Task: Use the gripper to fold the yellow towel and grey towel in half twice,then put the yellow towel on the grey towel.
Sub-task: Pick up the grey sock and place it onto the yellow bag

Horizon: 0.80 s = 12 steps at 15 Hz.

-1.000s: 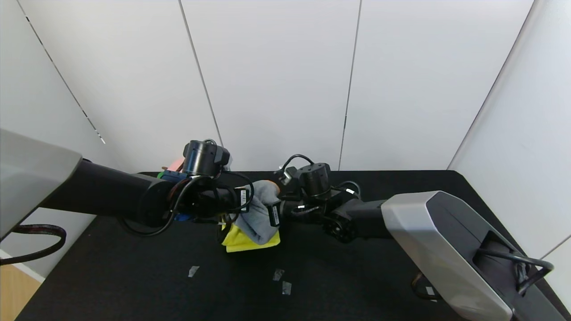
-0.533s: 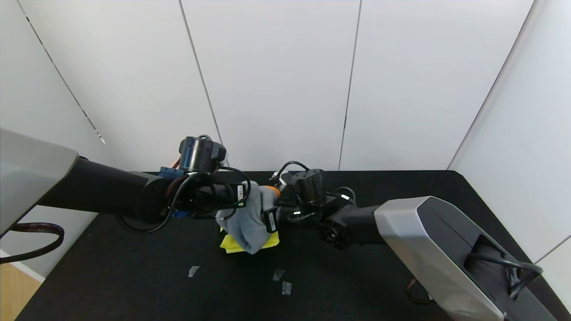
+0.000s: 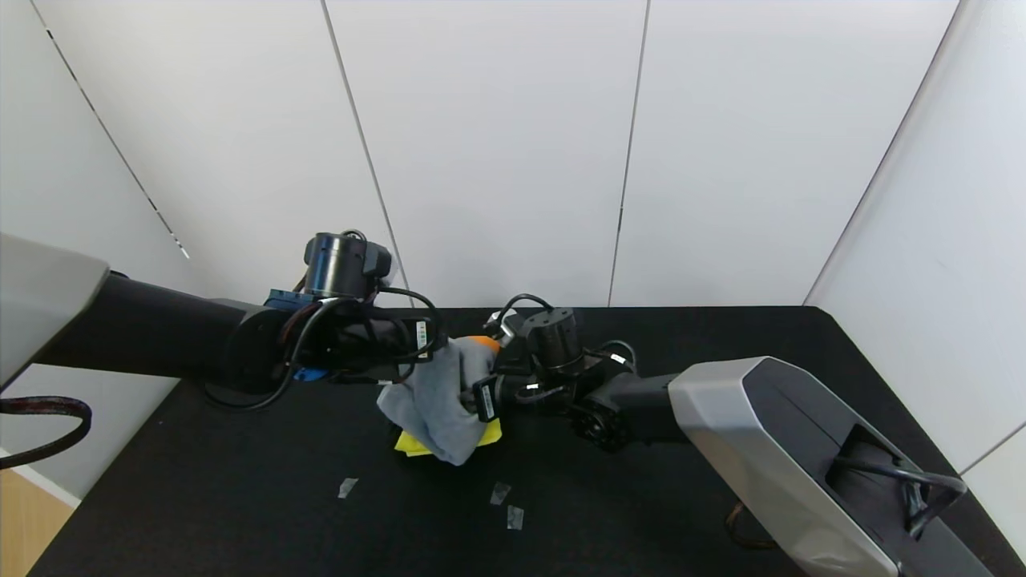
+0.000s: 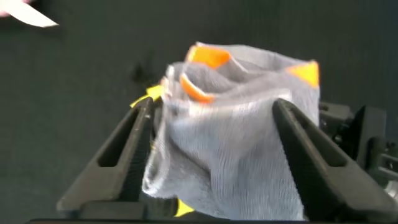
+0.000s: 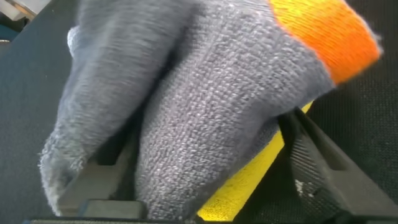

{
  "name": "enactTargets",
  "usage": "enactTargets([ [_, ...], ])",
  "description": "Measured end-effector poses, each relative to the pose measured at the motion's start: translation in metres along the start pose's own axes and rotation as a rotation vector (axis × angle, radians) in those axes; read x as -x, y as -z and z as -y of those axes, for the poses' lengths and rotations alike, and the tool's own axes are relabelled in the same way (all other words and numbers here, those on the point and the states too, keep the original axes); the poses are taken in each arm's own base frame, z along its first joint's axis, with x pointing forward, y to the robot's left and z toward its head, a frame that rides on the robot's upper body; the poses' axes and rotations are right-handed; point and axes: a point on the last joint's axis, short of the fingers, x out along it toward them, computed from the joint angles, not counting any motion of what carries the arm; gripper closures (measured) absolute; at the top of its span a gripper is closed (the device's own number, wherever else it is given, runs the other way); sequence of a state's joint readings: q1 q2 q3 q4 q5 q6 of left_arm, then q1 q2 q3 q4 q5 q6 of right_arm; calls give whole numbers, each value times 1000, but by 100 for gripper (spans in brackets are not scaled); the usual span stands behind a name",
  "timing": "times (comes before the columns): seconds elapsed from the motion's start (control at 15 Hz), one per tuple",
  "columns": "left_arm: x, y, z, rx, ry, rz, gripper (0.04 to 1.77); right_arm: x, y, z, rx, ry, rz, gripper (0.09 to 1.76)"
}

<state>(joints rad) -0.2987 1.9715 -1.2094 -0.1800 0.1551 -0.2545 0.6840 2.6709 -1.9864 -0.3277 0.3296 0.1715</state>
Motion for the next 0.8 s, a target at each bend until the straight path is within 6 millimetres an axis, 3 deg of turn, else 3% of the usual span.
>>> enactTargets([
  [0.8, 21, -16, -5, 16, 4, 62, 16, 3, -9, 8, 67, 11, 82, 20],
])
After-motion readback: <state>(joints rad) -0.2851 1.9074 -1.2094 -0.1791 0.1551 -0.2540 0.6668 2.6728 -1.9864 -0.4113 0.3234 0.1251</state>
